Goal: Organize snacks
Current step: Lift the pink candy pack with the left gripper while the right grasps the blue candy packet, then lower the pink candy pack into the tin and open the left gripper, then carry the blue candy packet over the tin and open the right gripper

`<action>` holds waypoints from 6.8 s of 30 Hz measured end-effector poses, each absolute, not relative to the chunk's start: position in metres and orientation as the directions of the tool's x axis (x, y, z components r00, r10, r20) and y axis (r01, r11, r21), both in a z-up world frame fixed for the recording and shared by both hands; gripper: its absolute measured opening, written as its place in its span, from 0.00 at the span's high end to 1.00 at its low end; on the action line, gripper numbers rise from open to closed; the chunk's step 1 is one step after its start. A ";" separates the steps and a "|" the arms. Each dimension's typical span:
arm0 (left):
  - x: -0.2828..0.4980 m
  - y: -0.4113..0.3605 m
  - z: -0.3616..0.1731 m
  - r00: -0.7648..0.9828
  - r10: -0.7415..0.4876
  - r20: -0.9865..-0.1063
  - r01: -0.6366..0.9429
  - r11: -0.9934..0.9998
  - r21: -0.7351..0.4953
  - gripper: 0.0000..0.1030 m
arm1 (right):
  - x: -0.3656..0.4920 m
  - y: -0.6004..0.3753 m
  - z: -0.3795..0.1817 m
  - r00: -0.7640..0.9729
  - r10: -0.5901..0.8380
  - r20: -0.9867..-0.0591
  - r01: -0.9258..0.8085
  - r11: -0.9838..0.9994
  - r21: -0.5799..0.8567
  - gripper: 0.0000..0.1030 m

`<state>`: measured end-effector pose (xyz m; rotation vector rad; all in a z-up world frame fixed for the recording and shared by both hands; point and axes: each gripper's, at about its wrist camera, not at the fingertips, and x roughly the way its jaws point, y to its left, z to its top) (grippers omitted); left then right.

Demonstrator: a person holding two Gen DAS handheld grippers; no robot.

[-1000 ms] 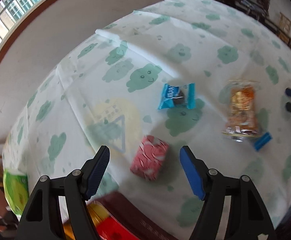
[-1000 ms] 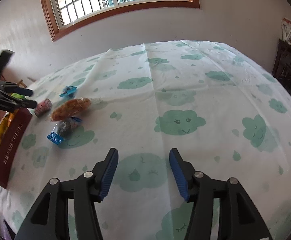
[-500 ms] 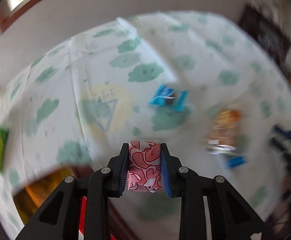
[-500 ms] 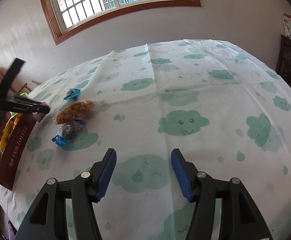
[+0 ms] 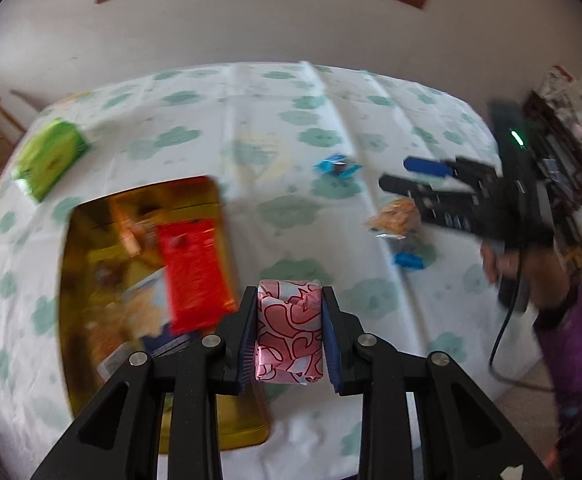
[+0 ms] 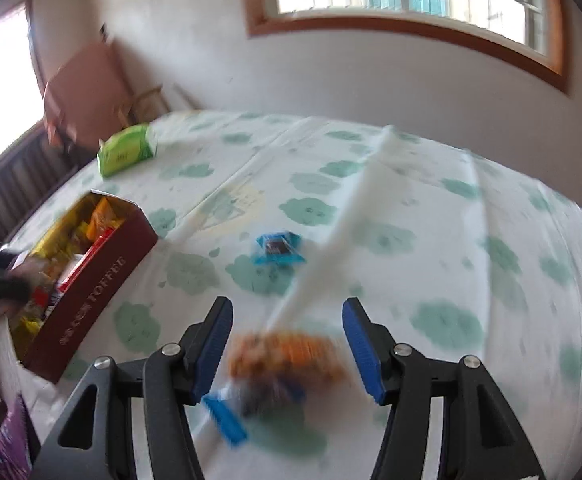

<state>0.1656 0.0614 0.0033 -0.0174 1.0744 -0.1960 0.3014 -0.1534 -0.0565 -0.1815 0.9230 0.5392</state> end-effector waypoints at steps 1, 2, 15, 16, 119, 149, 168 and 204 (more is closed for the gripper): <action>0.161 0.064 0.003 0.469 -0.151 -0.870 0.147 0.985 -0.091 0.74 | 0.310 -0.146 -0.060 0.464 0.356 -0.811 -0.524 0.848 0.073 0.43; 0.158 0.067 0.003 0.475 -0.138 -0.869 0.139 0.987 -0.080 0.74 | 0.320 -0.136 -0.065 0.445 0.339 -0.829 -0.533 0.844 0.059 0.43; 0.142 0.093 -0.005 0.484 -0.130 -0.865 0.109 0.990 -0.087 0.74 | 0.369 -0.085 -0.110 0.338 0.214 -0.916 -0.548 0.837 -0.007 0.72; 0.141 0.094 -0.006 0.486 -0.125 -0.865 0.105 0.991 -0.084 0.74 | 0.365 -0.084 -0.107 0.347 0.225 -0.911 -0.551 0.834 -0.004 0.73; 0.218 0.171 -0.039 0.594 0.122 -0.795 -0.075 0.992 0.097 0.71 | 0.142 -0.122 -0.100 0.607 0.319 -0.728 -0.339 0.932 0.126 0.75; 0.154 0.172 -0.006 0.654 0.192 -0.732 -0.139 0.981 0.132 0.36 | 0.137 -0.090 -0.054 0.602 0.423 -0.678 -0.416 0.890 0.186 0.75; 0.134 0.212 -0.017 0.624 0.201 -0.755 -0.209 0.974 0.087 0.33 | 0.132 0.017 -0.034 0.492 0.538 -0.684 -0.609 0.774 0.171 0.75; 0.118 0.228 -0.020 0.630 0.226 -0.743 -0.221 0.969 0.108 0.29 | 0.149 0.054 -0.075 0.413 0.505 -0.758 -0.611 0.771 0.181 0.73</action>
